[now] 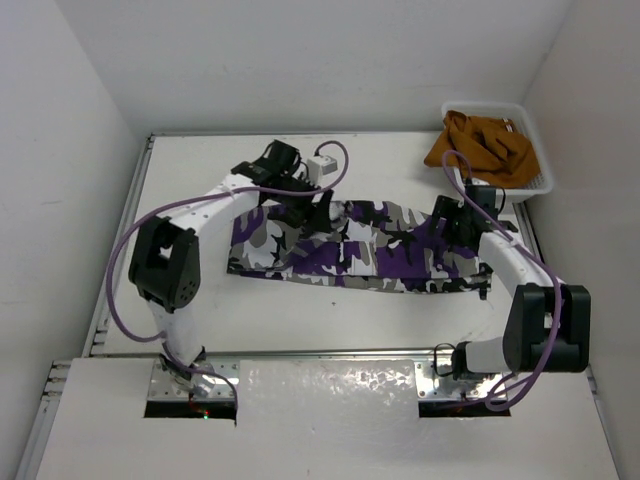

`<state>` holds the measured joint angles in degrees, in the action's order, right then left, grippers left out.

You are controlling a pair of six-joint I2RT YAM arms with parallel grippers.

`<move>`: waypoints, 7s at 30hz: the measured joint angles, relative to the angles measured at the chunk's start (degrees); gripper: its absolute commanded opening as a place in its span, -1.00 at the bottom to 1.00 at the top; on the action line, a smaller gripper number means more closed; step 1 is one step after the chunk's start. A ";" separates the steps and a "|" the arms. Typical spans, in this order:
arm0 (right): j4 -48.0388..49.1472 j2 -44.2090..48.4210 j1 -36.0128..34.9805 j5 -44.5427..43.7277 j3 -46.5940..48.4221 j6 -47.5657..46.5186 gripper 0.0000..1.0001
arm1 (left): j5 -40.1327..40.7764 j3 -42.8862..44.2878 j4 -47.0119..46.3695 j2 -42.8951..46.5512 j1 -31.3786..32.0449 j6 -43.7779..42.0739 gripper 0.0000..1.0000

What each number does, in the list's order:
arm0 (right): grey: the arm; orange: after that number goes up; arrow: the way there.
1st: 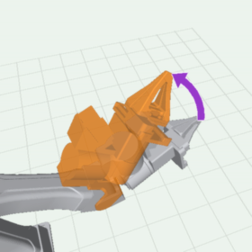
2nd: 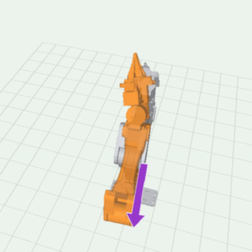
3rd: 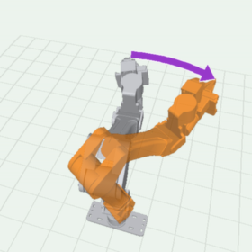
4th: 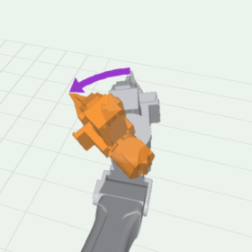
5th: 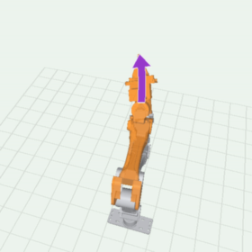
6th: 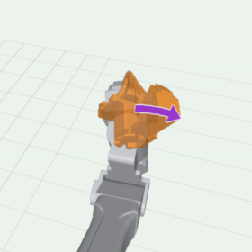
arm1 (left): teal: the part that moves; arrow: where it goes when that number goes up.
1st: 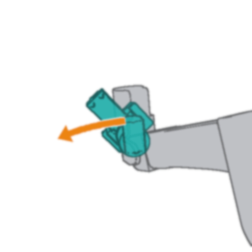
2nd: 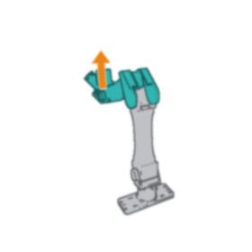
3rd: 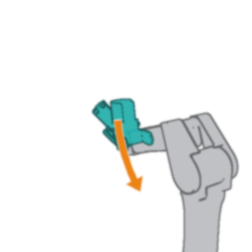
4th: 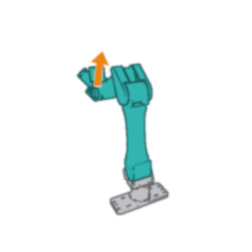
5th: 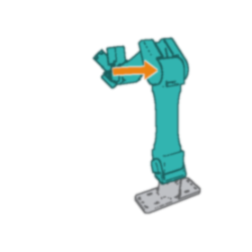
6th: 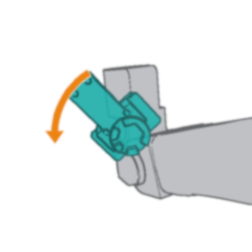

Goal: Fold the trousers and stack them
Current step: Fold the trousers, then neatly place the folded trousers to the corner

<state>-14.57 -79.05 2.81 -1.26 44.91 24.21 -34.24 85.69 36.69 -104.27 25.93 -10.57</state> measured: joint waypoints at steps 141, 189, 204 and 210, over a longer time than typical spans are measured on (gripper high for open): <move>-8.98 -9.79 0.04 17.81 13.68 -0.11 0.45 | 14.27 1.07 6.19 -0.83 -10.05 -0.50 0.99; 4.90 -23.39 -10.03 28.30 15.87 -7.52 -0.14 | 18.93 18.64 -3.85 -23.61 -49.31 -20.94 0.78; 2.89 -20.31 -10.03 28.35 15.61 -8.57 -0.16 | 17.51 -2.51 -6.97 0.98 -49.81 -20.94 -0.62; 2.93 -20.31 -10.03 28.50 15.41 -8.57 -0.16 | 19.50 -7.93 -9.64 -4.17 -50.07 -19.47 -0.63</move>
<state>-11.64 -99.35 -7.22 27.24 60.31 15.64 -14.74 77.76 27.05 -108.44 -24.14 -30.04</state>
